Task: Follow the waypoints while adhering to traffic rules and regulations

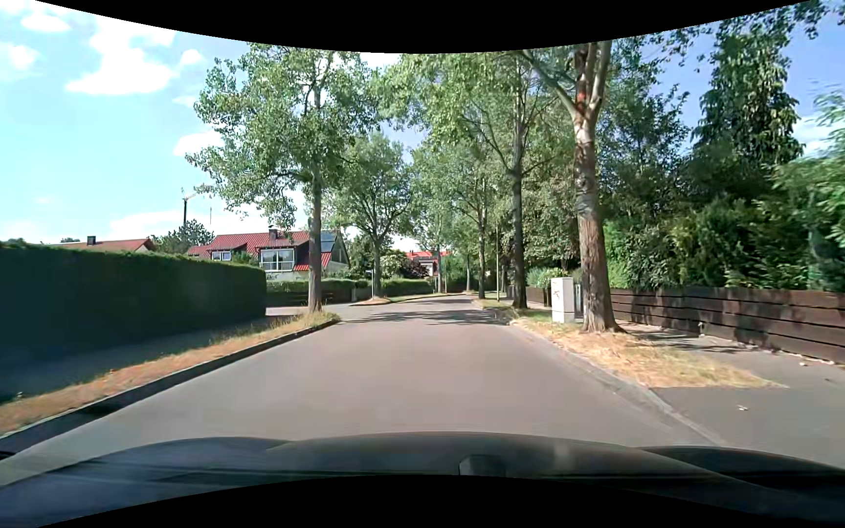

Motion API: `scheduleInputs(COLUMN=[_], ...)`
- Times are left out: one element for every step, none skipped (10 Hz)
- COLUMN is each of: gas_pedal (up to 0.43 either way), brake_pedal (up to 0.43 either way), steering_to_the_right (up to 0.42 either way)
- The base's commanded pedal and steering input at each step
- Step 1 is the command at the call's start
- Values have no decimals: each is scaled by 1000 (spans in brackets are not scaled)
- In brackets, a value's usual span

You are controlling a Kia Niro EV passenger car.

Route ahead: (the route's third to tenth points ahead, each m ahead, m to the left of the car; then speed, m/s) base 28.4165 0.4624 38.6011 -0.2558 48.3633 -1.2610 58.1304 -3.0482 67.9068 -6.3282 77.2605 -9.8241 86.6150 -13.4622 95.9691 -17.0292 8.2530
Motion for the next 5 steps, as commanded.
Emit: scheduleInputs(gas_pedal=[130, 130, 130, 130, 118], brake_pedal=[6, 6, 6, 6, 6], steering_to_the_right=[-8, -8, -3, 1, 2])
